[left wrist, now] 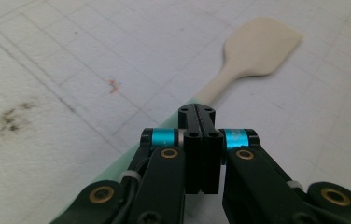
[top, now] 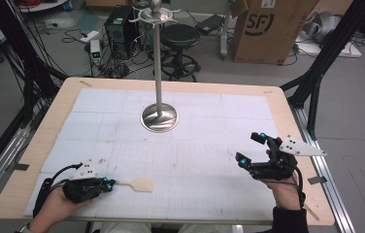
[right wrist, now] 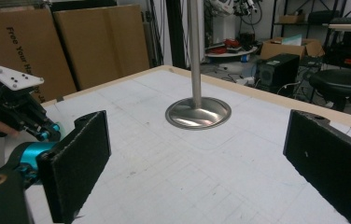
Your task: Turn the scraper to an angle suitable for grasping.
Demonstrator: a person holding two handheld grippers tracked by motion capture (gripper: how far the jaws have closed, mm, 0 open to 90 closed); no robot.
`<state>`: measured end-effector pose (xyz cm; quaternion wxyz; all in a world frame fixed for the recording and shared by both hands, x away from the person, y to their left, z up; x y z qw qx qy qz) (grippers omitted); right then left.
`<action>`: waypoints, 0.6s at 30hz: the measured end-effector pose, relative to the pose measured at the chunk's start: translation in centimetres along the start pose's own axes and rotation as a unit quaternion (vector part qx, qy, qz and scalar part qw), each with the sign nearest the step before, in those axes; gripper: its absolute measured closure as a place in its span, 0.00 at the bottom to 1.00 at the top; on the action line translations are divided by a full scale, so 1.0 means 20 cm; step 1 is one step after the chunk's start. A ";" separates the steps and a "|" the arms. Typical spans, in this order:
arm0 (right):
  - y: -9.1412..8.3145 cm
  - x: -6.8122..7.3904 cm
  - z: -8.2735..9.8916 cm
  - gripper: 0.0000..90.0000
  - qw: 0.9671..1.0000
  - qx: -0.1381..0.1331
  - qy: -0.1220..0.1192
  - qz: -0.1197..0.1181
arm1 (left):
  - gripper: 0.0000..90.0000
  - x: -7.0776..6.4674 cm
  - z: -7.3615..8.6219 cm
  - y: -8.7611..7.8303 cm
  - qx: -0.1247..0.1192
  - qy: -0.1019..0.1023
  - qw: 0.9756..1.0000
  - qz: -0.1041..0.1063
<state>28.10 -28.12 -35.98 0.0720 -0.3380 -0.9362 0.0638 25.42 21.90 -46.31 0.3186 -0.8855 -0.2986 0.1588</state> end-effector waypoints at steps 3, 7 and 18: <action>0.00 0.00 0.00 0.07 1.000 0.000 -0.001 0.001 | 1.00 0.03 -0.01 0.01 -0.007 -0.009 1.000 -0.012; -0.01 0.01 0.01 0.07 1.000 0.004 0.000 0.002 | 1.00 0.07 -0.04 0.05 -0.013 -0.019 0.999 -0.025; -0.06 0.00 0.01 0.07 1.000 0.001 0.002 0.016 | 1.00 0.13 -0.16 0.19 -0.024 -0.033 0.998 -0.048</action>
Point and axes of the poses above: each handheld gripper's, and its own axes: y roughly forward along the jaws, z roughly out of its underside, x roughly to its left, the point moved 3 cm from there along y, roughly forward along the jaws, and after that the axes turned 1 degree about -y, right-handed, at the moved point
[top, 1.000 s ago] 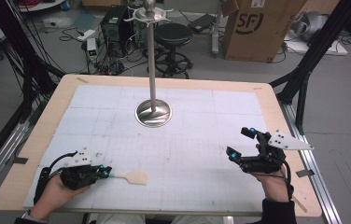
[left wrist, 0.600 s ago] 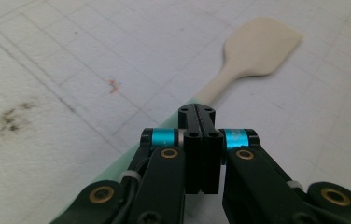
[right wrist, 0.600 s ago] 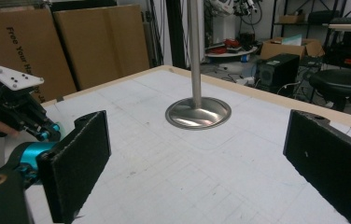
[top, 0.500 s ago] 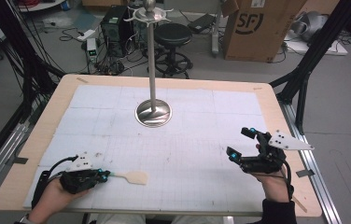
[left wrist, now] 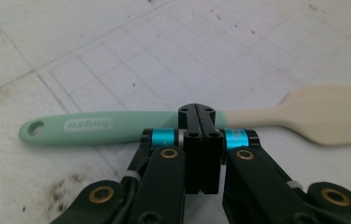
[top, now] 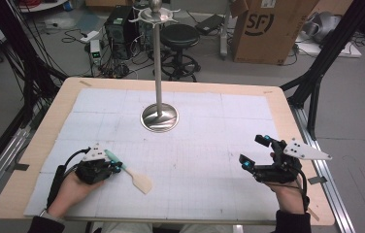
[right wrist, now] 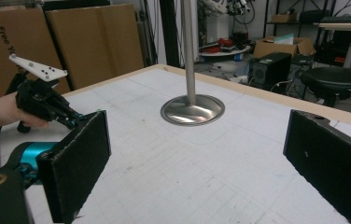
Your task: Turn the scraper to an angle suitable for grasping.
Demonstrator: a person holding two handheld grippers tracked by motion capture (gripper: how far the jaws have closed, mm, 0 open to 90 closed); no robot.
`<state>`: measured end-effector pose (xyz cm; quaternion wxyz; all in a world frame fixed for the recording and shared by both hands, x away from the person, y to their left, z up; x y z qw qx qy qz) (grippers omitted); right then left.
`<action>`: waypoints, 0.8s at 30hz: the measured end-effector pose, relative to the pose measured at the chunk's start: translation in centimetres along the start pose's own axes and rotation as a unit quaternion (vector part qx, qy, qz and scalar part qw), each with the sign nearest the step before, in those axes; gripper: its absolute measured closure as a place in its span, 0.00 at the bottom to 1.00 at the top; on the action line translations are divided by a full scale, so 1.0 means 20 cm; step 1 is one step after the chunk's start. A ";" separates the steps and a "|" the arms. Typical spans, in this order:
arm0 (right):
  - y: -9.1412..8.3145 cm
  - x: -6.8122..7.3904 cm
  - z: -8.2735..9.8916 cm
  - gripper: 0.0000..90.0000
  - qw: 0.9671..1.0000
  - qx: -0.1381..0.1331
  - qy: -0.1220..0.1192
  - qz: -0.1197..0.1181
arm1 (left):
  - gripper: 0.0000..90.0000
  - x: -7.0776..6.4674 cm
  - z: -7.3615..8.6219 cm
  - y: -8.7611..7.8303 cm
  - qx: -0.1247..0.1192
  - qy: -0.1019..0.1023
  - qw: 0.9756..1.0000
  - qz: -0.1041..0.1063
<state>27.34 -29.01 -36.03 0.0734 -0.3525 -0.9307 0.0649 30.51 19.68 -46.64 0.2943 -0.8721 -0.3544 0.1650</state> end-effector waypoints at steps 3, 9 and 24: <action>0.00 0.00 0.00 0.07 1.000 0.002 0.000 0.000 | 1.00 -0.01 -0.03 0.05 -0.008 -0.005 1.000 0.001; 0.01 0.00 0.00 0.07 1.000 0.001 -0.001 0.000 | 1.00 -0.03 -0.08 0.12 -0.013 -0.011 1.000 0.007; -0.01 -0.01 0.01 0.07 1.000 0.001 0.001 0.000 | 1.00 -0.24 -0.15 0.18 -0.007 0.026 0.998 0.048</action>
Point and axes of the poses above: each handheld gripper's, and its own axes: y roughly forward along the jaws, z roughly out of its underside, x roughly to its left, the point moved 3 cm from there along y, roughly forward along the jaws, and after that the axes turned 1 degree about -y, right-handed, at the moved point
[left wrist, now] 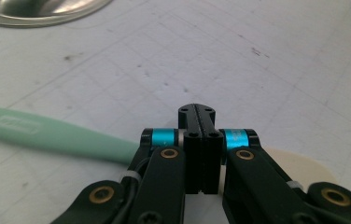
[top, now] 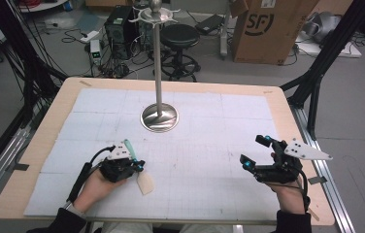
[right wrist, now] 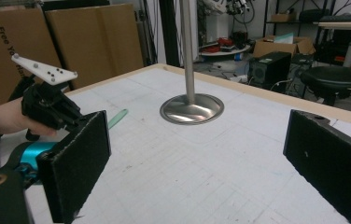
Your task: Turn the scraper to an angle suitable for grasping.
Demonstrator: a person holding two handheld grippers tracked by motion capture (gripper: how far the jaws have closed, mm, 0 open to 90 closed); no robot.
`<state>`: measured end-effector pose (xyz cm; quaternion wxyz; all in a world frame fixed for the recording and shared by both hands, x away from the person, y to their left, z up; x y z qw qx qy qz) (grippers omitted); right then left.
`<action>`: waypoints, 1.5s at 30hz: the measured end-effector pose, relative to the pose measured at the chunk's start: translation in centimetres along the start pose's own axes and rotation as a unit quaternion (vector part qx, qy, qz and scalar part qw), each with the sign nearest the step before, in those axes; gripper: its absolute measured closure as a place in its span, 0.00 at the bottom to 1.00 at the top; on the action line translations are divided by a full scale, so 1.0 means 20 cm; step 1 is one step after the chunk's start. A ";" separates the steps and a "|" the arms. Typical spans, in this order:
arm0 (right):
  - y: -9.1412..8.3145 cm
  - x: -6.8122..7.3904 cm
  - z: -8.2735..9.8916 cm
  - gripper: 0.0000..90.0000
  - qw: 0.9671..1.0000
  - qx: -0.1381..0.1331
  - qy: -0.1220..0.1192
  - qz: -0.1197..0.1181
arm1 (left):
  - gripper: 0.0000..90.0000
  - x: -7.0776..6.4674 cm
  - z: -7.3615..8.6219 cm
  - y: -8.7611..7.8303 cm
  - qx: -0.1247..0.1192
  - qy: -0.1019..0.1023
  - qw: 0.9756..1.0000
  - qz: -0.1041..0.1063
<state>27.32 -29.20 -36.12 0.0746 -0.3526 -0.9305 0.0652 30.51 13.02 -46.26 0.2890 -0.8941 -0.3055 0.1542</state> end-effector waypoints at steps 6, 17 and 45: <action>-0.02 0.00 0.00 0.07 1.000 -0.004 0.001 0.004 | 1.00 -0.05 -0.02 0.02 0.001 0.001 1.000 0.023; -0.03 0.00 0.00 0.07 1.000 -0.004 -0.001 0.004 | 1.00 -0.15 -0.02 0.08 0.017 0.022 0.998 0.049; 0.00 0.00 0.01 0.07 1.000 0.000 0.001 -0.003 | 1.00 -0.17 0.08 -0.07 0.036 0.045 0.996 0.072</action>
Point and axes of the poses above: each handheld gripper's, and its own axes: y roughly forward along the jaws, z roughly out of its underside, x roughly to its left, the point moved 3 cm from there along y, roughly forward along the jaws, and after that the axes turned 1 degree about -y, right-handed, at the moved point
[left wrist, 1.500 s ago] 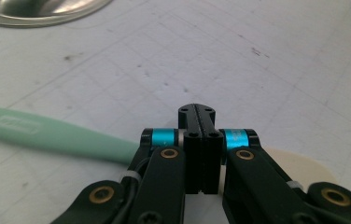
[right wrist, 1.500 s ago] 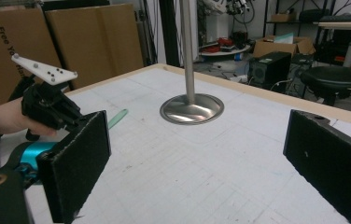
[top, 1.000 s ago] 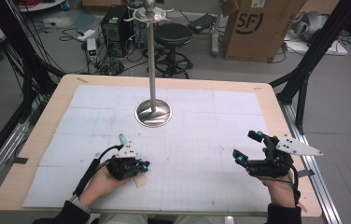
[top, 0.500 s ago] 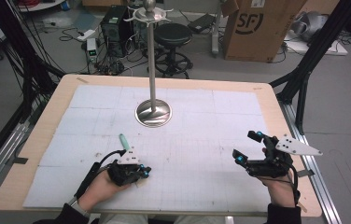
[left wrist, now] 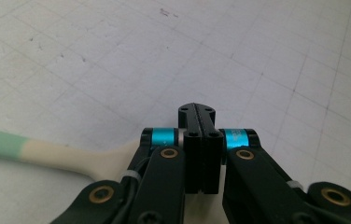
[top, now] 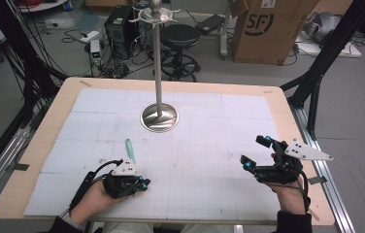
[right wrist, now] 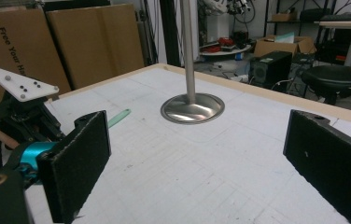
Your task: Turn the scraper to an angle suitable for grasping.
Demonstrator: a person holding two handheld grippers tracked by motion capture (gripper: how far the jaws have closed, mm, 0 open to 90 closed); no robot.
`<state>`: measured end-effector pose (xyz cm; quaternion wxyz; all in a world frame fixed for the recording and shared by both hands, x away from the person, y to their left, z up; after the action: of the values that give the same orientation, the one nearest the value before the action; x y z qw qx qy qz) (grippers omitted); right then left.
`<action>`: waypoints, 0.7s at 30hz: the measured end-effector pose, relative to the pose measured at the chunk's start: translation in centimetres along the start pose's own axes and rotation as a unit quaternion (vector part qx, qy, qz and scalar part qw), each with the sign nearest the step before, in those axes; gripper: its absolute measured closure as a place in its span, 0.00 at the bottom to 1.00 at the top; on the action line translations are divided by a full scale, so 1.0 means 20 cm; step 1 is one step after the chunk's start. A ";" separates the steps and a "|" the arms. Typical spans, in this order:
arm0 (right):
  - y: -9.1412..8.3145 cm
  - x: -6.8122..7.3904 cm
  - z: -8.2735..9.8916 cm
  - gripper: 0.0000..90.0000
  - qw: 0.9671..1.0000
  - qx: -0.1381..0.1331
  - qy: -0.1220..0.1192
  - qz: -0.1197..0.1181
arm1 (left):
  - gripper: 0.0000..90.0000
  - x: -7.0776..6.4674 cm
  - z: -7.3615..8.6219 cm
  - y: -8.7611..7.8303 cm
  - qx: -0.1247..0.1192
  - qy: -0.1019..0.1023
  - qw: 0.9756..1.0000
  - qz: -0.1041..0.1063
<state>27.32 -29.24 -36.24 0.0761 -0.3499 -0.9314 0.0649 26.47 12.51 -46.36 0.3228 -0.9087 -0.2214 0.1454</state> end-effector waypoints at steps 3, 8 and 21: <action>0.01 0.00 0.00 0.07 1.000 0.000 -0.001 -0.001 | 1.00 0.00 0.02 -0.03 -0.001 -0.002 1.000 0.000; 0.01 0.00 0.00 0.07 1.000 -0.001 -0.001 -0.002 | 1.00 0.00 0.06 -0.08 -0.002 -0.007 1.000 0.003; 0.02 0.01 0.00 0.07 1.000 0.003 -0.004 -0.004 | 1.00 0.07 0.06 -0.15 -0.032 -0.024 0.999 -0.031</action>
<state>27.53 -28.80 -36.27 0.0741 -0.3456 -0.9329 0.0684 26.22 15.90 -45.39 0.2927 -0.9075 -0.2618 0.1494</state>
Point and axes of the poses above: each handheld gripper's, and its own axes: y roughly forward along the jaws, z roughly out of its underside, x roughly to its left, the point moved 3 cm from there along y, roughly forward along the jaws, and after that the axes turned 1 degree about -y, right-handed, at the moved point
